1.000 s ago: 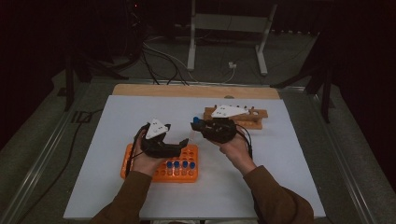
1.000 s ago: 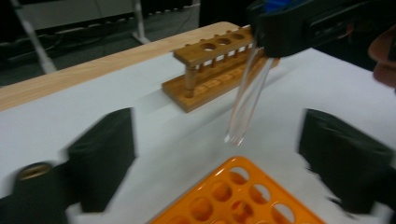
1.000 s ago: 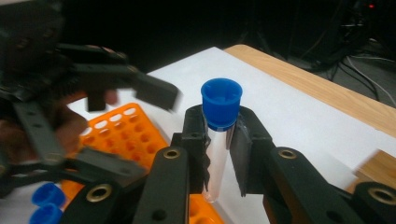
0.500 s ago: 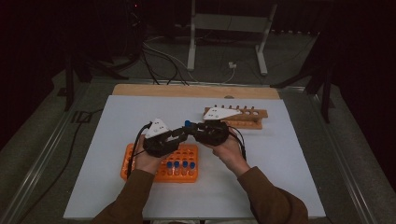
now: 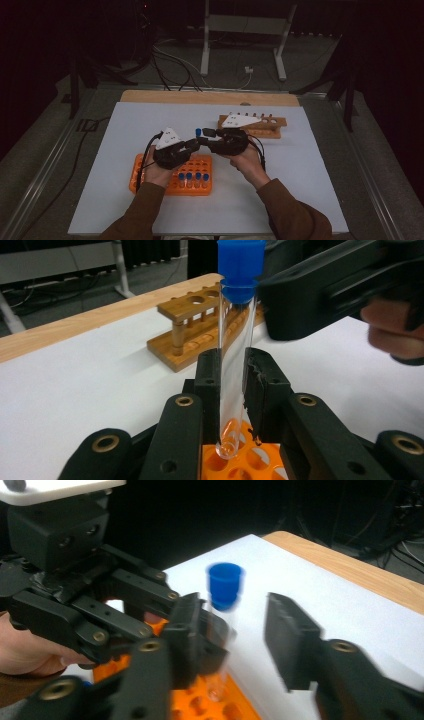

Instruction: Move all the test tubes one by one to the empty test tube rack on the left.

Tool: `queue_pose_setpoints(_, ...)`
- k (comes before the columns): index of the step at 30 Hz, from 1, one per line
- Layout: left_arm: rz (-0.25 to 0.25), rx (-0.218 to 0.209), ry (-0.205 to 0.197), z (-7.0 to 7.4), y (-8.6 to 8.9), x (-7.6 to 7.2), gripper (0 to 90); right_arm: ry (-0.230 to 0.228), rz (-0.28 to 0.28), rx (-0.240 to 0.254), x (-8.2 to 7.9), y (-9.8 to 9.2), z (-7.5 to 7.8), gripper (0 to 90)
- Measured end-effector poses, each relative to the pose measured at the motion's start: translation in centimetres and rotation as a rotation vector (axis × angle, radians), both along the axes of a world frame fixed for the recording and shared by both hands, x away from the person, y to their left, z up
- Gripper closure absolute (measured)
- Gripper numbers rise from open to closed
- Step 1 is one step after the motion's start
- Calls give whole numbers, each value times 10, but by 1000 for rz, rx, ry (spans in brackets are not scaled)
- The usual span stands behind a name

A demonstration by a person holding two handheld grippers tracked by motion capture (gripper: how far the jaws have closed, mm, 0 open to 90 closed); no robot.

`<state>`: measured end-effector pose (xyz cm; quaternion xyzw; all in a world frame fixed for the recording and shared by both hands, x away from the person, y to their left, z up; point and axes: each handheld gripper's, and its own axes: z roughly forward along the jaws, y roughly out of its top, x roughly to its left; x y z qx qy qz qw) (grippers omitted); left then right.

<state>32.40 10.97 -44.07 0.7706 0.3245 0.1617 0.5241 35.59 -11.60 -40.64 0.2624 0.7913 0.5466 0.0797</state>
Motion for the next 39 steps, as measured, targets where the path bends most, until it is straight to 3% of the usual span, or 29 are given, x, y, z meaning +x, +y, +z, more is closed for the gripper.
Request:
queue_pose_setpoints(8, 33, -18, 11, -3, 14, -6, 781, 1, -106, -31, 5, -19, -5, 223)
queue_pose_setpoints(11, 42, -27, 13, -3, 19, -10, 781, 14, -149, -43, 7, -27, -9, 149)
queue_pose_setpoints(19, 57, -42, 17, -3, 35, -22, 781, 23, -252, -79, 9, -49, -15, 66)
queue_pose_setpoints(22, 62, -44, 18, -4, 39, -27, 781, 29, -251, -84, 8, -57, -16, 20)
queue_pose_setpoints(29, 62, -61, 29, -9, 48, -37, 781, -8, -270, -80, 2, -74, -16, 0)
queue_pose_setpoints(39, 59, -55, 41, -17, 53, -51, 781, 22, -294, -39, -6, -92, -23, 0)
